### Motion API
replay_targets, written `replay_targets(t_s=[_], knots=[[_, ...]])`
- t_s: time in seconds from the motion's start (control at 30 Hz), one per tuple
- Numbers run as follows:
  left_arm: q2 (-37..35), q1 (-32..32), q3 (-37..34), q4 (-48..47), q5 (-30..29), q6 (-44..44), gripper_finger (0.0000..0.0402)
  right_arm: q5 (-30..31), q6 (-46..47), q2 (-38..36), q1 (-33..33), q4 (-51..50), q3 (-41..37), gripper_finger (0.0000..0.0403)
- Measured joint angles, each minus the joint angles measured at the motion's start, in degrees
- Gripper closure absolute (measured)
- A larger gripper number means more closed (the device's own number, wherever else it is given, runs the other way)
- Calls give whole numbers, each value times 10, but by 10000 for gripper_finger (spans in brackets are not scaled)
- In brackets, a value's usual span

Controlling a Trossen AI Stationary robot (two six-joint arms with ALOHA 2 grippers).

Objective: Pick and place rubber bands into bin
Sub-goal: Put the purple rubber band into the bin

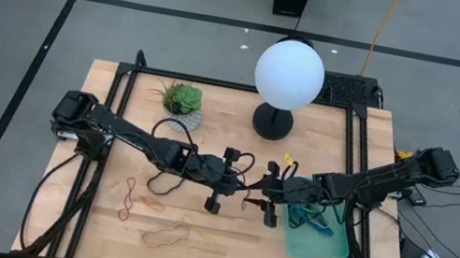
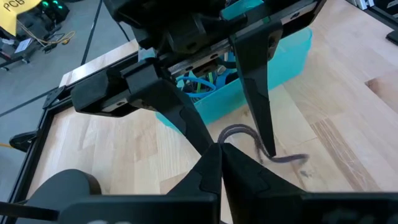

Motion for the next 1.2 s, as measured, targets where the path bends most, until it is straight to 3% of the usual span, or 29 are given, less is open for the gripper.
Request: replay_targets(t_s=[0.5,0.67,0.9,1.2], knots=[[0,0,0,0,0,-3,396,-2,2,0,2,21,0,275],[0,0,0,0,0,-3,380,-2,2,0,2,23,0,312],[0,0,0,0,0,-3,376,-2,2,0,3,37,0,395],[0,0,0,8,-1,0,376,0,18,0,4,65,0,400]])
